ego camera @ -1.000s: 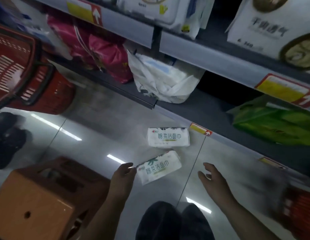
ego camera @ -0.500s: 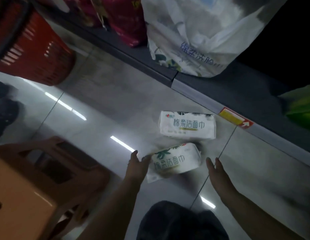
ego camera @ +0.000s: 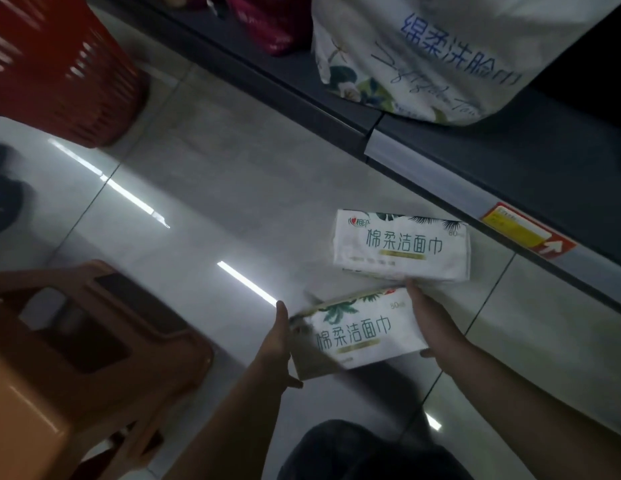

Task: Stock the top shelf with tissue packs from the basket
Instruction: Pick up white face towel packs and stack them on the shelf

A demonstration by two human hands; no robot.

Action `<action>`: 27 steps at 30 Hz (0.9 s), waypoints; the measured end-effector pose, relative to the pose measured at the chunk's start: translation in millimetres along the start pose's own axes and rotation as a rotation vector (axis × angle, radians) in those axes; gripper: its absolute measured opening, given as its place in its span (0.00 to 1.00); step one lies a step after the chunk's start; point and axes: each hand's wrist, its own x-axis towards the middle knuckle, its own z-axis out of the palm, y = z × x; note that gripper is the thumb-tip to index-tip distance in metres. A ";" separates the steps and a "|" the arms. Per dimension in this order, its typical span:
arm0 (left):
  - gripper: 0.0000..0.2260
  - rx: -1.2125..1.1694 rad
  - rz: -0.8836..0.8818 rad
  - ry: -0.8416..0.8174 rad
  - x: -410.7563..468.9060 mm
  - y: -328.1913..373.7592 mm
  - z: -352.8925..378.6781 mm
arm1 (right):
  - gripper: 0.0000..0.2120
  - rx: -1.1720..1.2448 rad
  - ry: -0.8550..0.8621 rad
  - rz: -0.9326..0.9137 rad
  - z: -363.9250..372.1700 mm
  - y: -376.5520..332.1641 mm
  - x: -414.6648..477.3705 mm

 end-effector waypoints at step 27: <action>0.14 0.038 0.210 -0.010 -56.2 -8.1 -2.8 | 0.13 0.164 0.017 -0.056 -19.9 25.8 -53.2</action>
